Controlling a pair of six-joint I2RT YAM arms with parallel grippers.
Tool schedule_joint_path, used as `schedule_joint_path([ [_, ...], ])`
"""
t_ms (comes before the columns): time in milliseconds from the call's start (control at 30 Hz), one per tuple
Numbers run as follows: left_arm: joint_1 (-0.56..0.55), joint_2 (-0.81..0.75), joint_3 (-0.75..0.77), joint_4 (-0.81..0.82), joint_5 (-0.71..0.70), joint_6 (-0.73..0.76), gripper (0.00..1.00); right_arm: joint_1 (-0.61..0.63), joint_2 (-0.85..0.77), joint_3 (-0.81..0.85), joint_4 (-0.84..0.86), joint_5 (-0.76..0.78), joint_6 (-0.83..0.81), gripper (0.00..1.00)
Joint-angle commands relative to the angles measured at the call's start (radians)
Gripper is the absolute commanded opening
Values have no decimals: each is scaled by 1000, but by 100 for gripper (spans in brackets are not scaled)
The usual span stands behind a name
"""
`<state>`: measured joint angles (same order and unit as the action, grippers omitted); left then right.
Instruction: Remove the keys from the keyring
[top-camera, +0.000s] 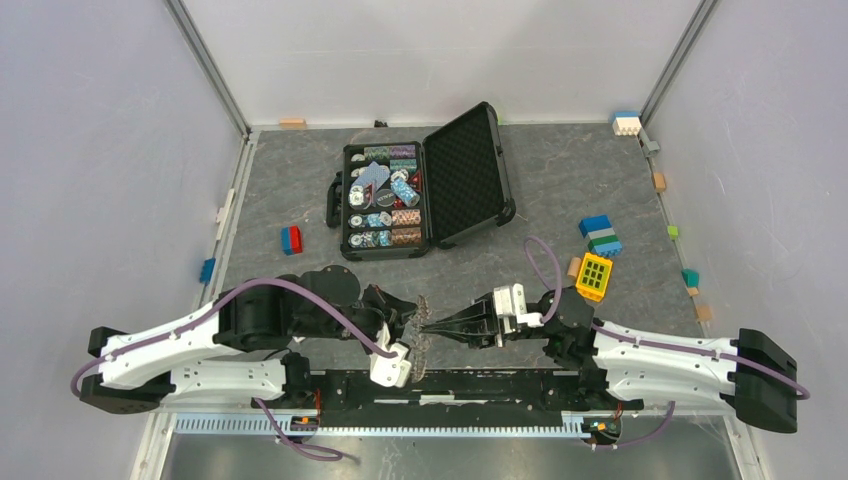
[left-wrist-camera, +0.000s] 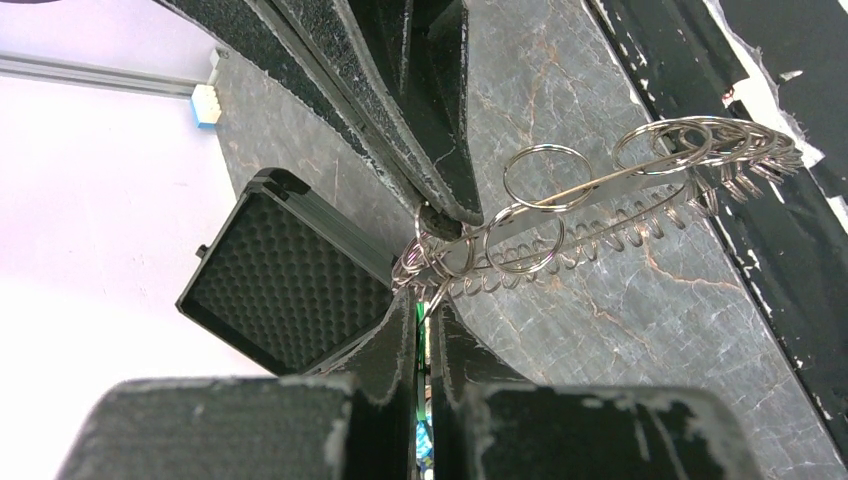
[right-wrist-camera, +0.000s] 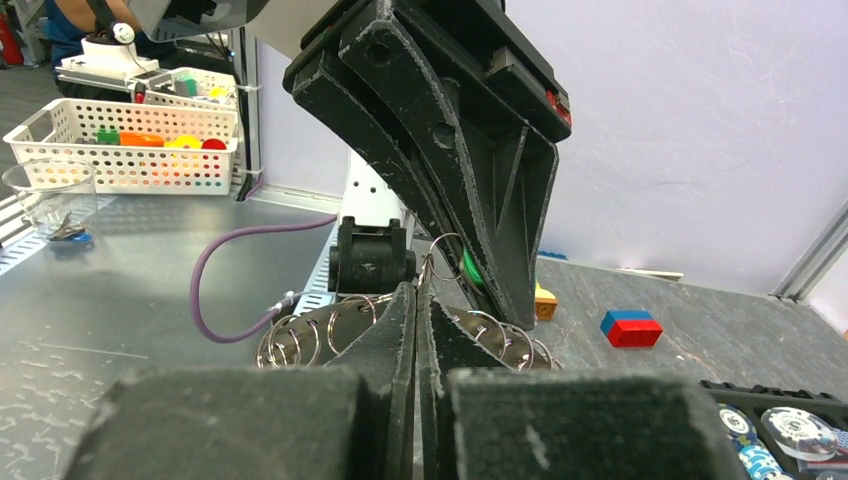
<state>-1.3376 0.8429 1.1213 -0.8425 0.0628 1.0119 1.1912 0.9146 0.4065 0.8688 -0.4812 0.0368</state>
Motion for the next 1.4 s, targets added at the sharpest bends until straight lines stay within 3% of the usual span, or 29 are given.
schedule_joint_path([
  [0,-5,-20,-5,52,4,-68,2,2,-31,-6,95,-23,7,0],
  [733,-5,-18,-15,86,45,-82,2,2,3,-8,125,212,144,0],
  [1367,-5,-4,3,88,12,-89,2,1,42,34,-4,370,183,0],
])
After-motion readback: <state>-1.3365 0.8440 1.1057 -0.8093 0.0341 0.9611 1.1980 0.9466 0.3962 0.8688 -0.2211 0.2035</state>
